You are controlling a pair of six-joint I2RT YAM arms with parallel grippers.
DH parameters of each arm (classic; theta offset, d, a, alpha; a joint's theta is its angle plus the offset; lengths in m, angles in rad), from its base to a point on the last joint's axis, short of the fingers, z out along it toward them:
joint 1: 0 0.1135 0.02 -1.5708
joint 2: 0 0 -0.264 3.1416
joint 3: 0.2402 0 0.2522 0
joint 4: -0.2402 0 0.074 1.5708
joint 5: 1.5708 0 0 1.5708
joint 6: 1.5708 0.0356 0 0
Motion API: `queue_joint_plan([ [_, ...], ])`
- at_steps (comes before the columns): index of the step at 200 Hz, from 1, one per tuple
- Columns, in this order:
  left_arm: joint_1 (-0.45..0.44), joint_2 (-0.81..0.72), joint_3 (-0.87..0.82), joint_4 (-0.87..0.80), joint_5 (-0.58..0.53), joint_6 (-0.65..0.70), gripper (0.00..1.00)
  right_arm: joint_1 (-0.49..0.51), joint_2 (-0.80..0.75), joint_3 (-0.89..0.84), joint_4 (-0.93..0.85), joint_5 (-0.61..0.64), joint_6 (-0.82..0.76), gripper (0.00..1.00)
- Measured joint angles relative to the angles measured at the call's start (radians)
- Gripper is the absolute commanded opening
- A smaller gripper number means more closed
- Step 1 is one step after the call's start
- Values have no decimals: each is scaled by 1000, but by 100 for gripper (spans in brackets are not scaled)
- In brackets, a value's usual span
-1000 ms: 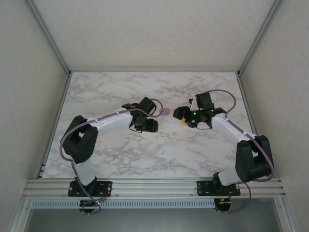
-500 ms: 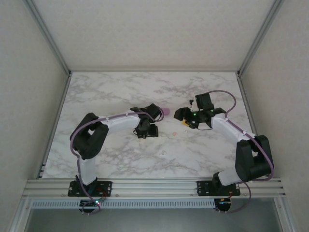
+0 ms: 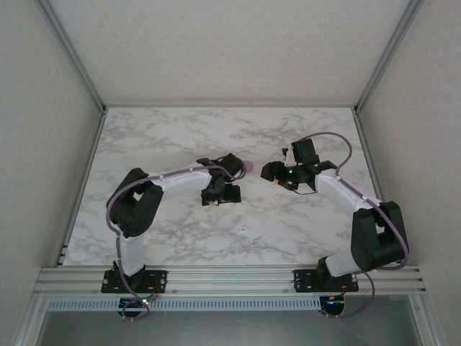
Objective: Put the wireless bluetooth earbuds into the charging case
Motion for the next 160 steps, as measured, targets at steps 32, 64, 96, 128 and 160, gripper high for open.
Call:
queue_joint_plan([
  [32, 5, -262, -91, 44, -117, 18, 100, 34, 29, 8, 44, 11, -168, 67],
  [64, 92, -682, -283, 153, -243, 59, 100, 175, 66, 0, 136, 67, -402, 67],
  [96, 245, -928, -475, 226, -291, 120, 100, 328, 109, -39, 267, 79, -667, 68],
  [128, 291, -1025, -583, 241, -308, 180, 100, 369, 188, -46, 309, 79, -864, 69],
  [160, 307, -1046, -599, 253, -308, 220, 100, 396, 266, -24, 300, 82, -987, 70],
])
